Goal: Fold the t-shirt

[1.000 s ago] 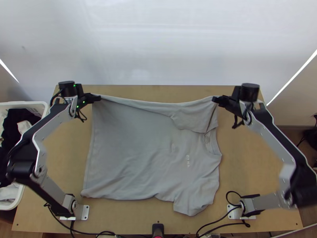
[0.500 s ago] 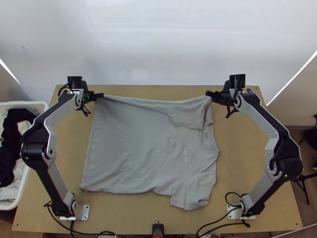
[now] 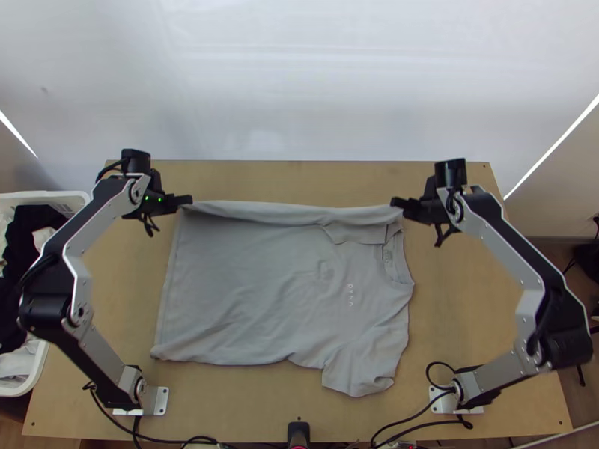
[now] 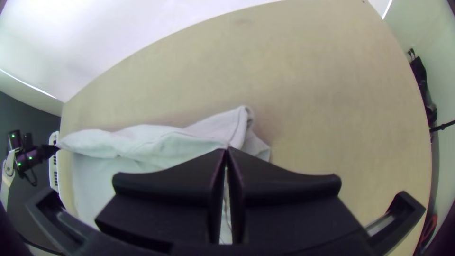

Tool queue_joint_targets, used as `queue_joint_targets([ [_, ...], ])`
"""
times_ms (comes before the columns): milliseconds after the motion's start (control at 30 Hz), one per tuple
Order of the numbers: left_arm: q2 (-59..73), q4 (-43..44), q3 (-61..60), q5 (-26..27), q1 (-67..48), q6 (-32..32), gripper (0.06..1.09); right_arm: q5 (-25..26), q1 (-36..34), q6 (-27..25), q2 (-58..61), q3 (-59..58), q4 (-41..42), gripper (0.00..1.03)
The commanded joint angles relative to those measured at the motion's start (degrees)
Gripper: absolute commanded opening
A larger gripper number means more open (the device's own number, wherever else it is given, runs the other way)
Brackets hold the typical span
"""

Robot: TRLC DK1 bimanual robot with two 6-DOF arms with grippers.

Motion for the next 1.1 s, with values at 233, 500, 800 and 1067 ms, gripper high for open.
queue_joint_targets([
  [233, -6.4, -1.2, -11.1, 1.2, 1.8, 2.1, 0.09, -0.1, 1.5, -0.1, -9.0, -15.6, -2.2, 0.03],
  [500, -7.7, 3.9, -14.9, 2.8, 1.8, 2.3, 0.09, -0.1, 2.5, 2.3, -9.5, -20.9, -1.1, 0.03],
  [800, -14.1, 3.6, -20.4, 2.9, 1.3, 5.8, 0.91, -0.1, 2.4, 5.2, -15.9, -26.3, -6.0, 0.84],
  [1067, -31.6, -4.7, -25.1, 3.3, 3.1, 11.1, 1.03, -3.0, 7.1, 13.9, -33.8, -27.0, -25.6, 0.94],
])
